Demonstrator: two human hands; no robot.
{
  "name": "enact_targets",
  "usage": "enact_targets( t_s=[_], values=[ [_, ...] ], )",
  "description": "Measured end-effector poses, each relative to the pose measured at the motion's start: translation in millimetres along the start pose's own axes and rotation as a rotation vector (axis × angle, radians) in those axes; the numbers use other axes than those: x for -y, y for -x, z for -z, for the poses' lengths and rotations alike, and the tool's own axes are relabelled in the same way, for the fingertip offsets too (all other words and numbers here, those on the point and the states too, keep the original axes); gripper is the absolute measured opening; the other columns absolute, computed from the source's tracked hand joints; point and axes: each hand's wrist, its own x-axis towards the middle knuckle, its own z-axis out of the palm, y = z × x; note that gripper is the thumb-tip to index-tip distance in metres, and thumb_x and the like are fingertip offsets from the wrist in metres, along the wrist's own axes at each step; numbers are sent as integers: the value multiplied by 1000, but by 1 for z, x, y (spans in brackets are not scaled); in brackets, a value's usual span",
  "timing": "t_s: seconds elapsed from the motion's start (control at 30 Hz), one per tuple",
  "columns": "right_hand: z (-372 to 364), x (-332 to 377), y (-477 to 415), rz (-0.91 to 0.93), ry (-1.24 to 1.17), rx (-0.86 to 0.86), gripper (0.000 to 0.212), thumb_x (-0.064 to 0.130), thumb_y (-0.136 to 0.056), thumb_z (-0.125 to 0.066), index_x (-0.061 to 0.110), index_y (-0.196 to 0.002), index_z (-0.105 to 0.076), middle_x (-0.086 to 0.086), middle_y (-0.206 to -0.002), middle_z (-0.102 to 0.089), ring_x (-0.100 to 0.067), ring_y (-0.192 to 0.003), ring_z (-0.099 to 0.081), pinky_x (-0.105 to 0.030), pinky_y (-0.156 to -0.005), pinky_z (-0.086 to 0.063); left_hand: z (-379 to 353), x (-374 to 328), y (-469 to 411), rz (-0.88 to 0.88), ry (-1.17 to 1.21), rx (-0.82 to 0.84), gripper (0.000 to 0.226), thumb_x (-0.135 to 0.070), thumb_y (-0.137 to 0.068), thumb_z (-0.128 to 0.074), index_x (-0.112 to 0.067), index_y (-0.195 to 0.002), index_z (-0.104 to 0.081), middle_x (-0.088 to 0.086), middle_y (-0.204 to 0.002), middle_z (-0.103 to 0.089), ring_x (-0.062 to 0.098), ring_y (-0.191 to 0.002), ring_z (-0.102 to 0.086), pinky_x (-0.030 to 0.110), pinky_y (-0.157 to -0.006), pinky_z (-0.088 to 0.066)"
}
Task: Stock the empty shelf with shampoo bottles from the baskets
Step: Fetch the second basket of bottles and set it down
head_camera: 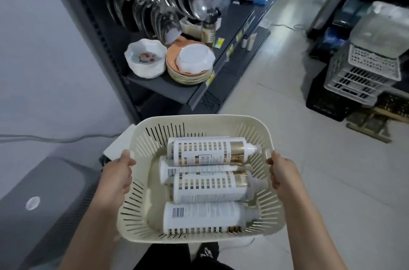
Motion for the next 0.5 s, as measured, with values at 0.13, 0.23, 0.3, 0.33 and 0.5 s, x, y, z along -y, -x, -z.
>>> enact_targets(
  t_s=[0.13,0.23,0.3,0.33,0.5],
  values=[
    [40,0,-28,-60,-94,-85,42,34,-103,-38,10,-73,-54,-4,-52,-35,-16,-44,-28,-26,-46,-21,-65,-33,-10,-10,-95,68,40,-43,-101,-38,-12,-81,-53,-7,-44,-25,6,-31,-17,11,-33,-14],
    [63,9,-50,-106,-147,-142,41,33,-103,-38,10,-73,-53,-4,-54,-34,-15,-45,-26,-25,-47,-20,-114,-56,-20,-13,-141,132,40,-43,-101,-39,-11,-83,-54,-9,-41,-26,7,-32,-18,13,-33,-14],
    [75,18,-66,-127,-180,-171,40,32,-103,-38,10,-73,-53,-4,-55,-34,-15,-46,-25,-24,-48,-19,-147,-71,-29,-12,-156,169,39,-42,-101,-39,-12,-82,-53,-9,-43,-25,6,-29,-18,13,-31,-14],
    [80,23,-74,-135,-195,-182,40,32,-103,-38,9,-73,-52,-4,-55,-34,-15,-46,-25,-24,-48,-19,-162,-78,-34,-11,-168,191,38,-42,-101,-39,-12,-82,-53,-8,-44,-25,5,-29,-18,13,-31,-14],
    [110,52,-111,-192,-264,-255,37,29,-103,-38,11,-72,-50,-1,-54,-30,-14,-45,-22,-23,-47,-17,-240,-118,-52,-33,-251,281,39,-42,-101,-39,-13,-80,-52,-5,-51,-26,8,-33,-19,14,-33,-14]
  ],
)
